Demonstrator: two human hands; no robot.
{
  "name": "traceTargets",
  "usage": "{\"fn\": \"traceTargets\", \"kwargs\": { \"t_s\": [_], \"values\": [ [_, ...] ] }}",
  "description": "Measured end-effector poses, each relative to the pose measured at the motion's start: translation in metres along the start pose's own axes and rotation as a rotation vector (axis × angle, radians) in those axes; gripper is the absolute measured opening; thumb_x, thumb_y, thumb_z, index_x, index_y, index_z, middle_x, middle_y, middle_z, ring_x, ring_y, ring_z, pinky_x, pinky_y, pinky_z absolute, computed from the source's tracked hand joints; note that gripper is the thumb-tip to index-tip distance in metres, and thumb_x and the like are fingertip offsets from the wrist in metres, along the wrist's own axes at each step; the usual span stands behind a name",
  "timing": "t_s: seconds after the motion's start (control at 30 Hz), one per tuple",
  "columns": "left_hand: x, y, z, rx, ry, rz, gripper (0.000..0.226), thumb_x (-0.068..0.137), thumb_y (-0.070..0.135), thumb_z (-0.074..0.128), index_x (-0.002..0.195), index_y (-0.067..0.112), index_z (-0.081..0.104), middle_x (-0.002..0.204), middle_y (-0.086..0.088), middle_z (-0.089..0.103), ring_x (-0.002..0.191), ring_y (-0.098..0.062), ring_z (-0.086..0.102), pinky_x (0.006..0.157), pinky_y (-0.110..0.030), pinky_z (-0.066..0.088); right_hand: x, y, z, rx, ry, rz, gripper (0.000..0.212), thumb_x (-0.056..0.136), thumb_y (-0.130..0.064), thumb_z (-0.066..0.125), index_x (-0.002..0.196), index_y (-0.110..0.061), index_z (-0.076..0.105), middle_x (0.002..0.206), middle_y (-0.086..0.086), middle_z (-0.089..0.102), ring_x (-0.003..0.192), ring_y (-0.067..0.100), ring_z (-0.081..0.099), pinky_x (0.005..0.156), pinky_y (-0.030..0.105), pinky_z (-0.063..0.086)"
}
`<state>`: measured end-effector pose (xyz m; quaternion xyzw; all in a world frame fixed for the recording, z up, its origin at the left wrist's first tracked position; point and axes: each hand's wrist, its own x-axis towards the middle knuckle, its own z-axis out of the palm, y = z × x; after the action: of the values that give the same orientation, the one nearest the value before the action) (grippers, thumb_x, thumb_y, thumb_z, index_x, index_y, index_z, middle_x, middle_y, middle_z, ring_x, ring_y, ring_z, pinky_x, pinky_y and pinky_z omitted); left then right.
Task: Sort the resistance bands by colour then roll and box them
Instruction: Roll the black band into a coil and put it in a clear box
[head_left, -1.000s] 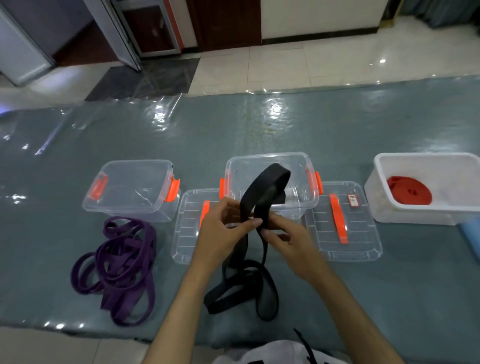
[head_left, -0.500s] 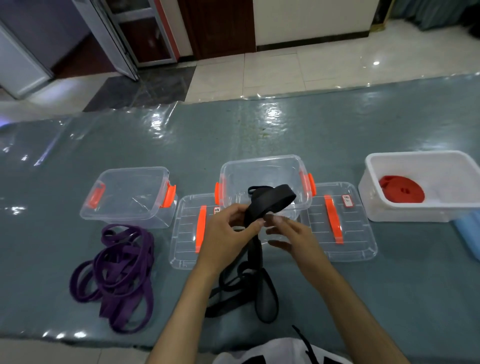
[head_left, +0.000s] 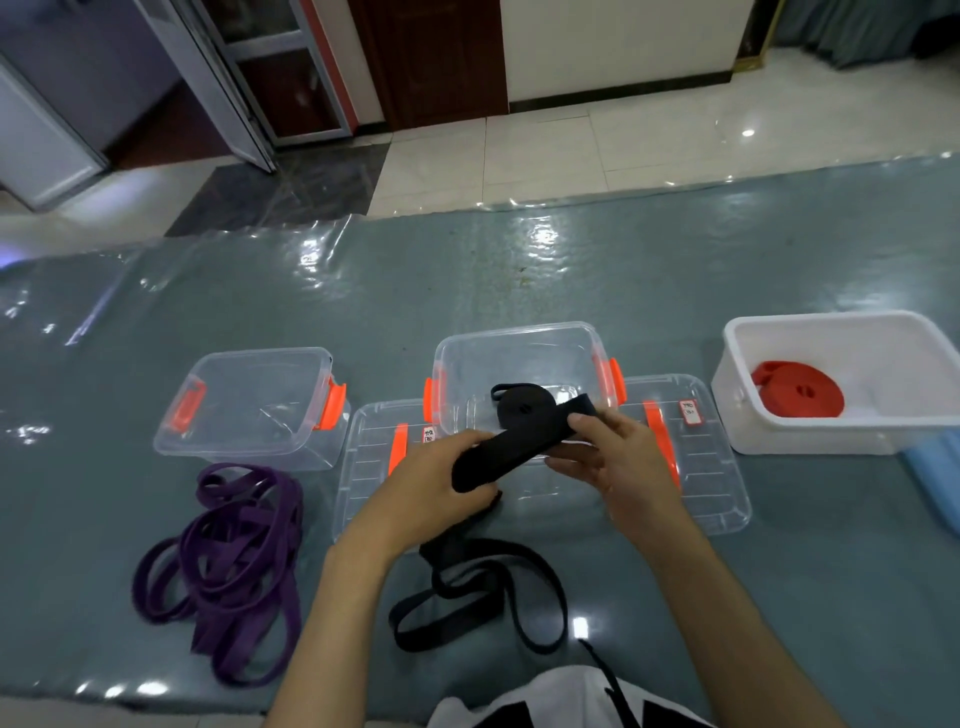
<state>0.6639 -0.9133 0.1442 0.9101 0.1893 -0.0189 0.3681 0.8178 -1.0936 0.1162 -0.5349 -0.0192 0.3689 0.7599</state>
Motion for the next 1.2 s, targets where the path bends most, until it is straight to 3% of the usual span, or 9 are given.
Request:
{"fn": "traceTargets", "kwargs": {
  "t_s": [0.1,0.27,0.4,0.53,0.67,0.83,0.93,1.0,1.2],
  "values": [
    [0.003,0.009,0.008,-0.125,0.051,0.048,0.063,0.088,0.04,0.082,0.137,0.059,0.047,0.118,0.029,0.065,0.114,0.014,0.06,0.091,-0.004,0.047,-0.006,-0.001,0.008,-0.126,-0.076,-0.046,0.013,0.101,-0.006,0.066,0.111,-0.004,0.073,0.1,0.019,0.08,0.087,0.039,0.08,0.068,0.034,0.064],
    [0.01,0.02,0.026,-0.12,0.283,0.223,0.042,0.09,0.029,0.083,0.129,0.03,0.068,0.12,0.021,0.073,0.114,0.001,0.069,0.101,-0.029,0.057,-0.017,-0.001,0.014,-0.191,-0.106,-0.077,0.012,0.1,-0.009,0.068,0.107,-0.014,0.076,0.097,0.014,0.081,0.087,0.034,0.08,0.071,0.033,0.065],
    [0.008,0.023,0.029,-0.006,0.257,0.299,0.047,0.091,0.022,0.081,0.134,0.033,0.067,0.122,0.017,0.075,0.11,0.004,0.068,0.097,-0.021,0.055,-0.018,-0.006,0.008,-0.273,-0.125,-0.052,0.009,0.099,-0.021,0.073,0.092,-0.022,0.079,0.097,0.01,0.08,0.092,0.027,0.08,0.074,0.032,0.064],
    [0.007,0.027,0.027,0.033,0.226,0.322,0.052,0.089,0.015,0.08,0.136,0.033,0.066,0.124,0.017,0.074,0.112,-0.001,0.067,0.099,-0.016,0.05,-0.015,-0.005,0.005,-0.314,-0.061,-0.122,0.006,0.093,-0.02,0.079,0.091,-0.021,0.085,0.088,0.012,0.081,0.085,0.027,0.08,0.073,0.03,0.064],
    [0.008,0.029,0.023,0.036,0.238,0.31,0.044,0.087,0.011,0.083,0.129,0.019,0.072,0.118,0.007,0.074,0.107,-0.009,0.068,0.095,-0.027,0.054,-0.015,-0.005,0.004,-0.243,-0.024,-0.135,0.019,0.088,-0.017,0.084,0.106,-0.018,0.081,0.085,0.015,0.08,0.083,0.032,0.081,0.071,0.034,0.065],
    [0.009,0.037,0.013,-0.029,0.327,0.317,0.041,0.085,0.011,0.087,0.125,0.014,0.076,0.115,0.004,0.077,0.106,-0.01,0.071,0.097,-0.034,0.057,-0.02,-0.007,0.004,-0.086,0.003,0.01,0.046,0.073,-0.042,0.086,0.101,-0.007,0.075,0.094,0.019,0.08,0.087,0.033,0.08,0.07,0.026,0.062],
    [0.011,0.043,0.009,-0.18,0.359,0.335,0.037,0.086,0.013,0.087,0.121,0.017,0.077,0.116,0.009,0.078,0.109,-0.007,0.073,0.098,-0.033,0.059,-0.023,-0.005,0.007,-0.063,-0.09,0.138,0.033,0.081,-0.047,0.077,0.09,-0.015,0.08,0.094,0.012,0.08,0.086,0.021,0.079,0.074,0.024,0.06],
    [0.014,0.044,0.012,-0.266,0.353,0.361,0.03,0.085,0.012,0.088,0.114,0.017,0.08,0.114,0.01,0.078,0.11,-0.01,0.073,0.098,-0.035,0.059,-0.023,-0.004,0.009,0.015,-0.134,0.191,0.032,0.086,-0.046,0.074,0.096,-0.017,0.084,0.093,0.006,0.076,0.082,0.013,0.073,0.075,0.024,0.059],
    [0.02,0.042,0.026,-0.424,0.299,0.291,0.029,0.082,0.014,0.09,0.109,0.014,0.079,0.114,0.009,0.077,0.111,-0.015,0.074,0.099,-0.042,0.06,-0.023,0.003,0.012,0.295,-0.087,0.249,0.027,0.098,-0.03,0.07,0.105,-0.007,0.083,0.099,0.015,0.076,0.075,0.015,0.074,0.065,0.023,0.061]
  ]
}}
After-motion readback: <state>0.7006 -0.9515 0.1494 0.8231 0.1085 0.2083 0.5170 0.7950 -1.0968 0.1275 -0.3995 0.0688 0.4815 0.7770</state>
